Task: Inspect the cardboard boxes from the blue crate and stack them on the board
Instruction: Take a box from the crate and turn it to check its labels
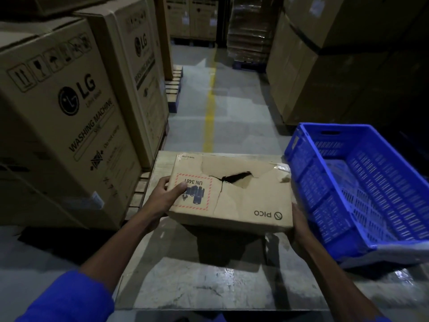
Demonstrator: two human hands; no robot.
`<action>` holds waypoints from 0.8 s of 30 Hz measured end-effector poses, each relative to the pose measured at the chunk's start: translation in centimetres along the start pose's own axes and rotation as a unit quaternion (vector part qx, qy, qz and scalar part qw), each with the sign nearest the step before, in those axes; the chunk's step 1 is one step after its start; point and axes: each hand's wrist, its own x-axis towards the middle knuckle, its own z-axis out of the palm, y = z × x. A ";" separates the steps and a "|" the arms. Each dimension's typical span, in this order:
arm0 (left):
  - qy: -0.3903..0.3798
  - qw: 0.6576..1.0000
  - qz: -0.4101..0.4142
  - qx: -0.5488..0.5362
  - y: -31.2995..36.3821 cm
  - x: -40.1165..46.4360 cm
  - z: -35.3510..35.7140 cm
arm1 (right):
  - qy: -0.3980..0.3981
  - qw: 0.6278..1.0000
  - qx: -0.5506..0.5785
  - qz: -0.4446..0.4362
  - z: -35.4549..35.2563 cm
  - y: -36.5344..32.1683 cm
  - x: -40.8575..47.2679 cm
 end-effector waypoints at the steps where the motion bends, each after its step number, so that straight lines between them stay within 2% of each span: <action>1: 0.001 1.000 0.003 -0.004 0.1 0.2 -0.3 | -0.007 1.000 -0.009 0.026 0.3 0.4 0.0; 5: 0.002 0.999 0.001 -0.034 0.2 0.9 -1.7 | -0.028 0.994 0.006 0.108 1.0 2.5 0.2; 9: 0.028 0.998 0.011 -0.053 -0.3 0.6 -3.3 | -0.041 0.992 0.013 0.119 1.5 2.3 0.4; 12: 0.115 0.991 0.066 0.017 -0.7 0.7 -4.4 | -0.028 0.995 0.016 0.099 2.0 1.5 0.6; 14: 0.130 0.981 0.104 0.096 -0.6 0.5 -4.7 | -0.017 0.996 0.035 0.074 2.2 0.9 0.7; 17: 0.110 0.966 0.109 0.206 -0.2 -0.3 -3.6 | -0.028 0.994 0.086 0.055 2.3 0.0 1.2; 19: 0.080 0.962 0.103 0.240 0.2 -1.0 -2.4 | -0.038 0.988 0.141 0.046 1.9 -0.9 1.3; 22: 0.012 0.971 0.079 0.225 0.7 -1.8 -0.9 | -0.032 0.977 0.208 0.027 0.6 -1.7 1.6; 24: -0.041 0.986 0.051 0.152 1.4 -2.3 0.5 | -0.041 0.979 0.202 0.010 0.0 -2.3 1.6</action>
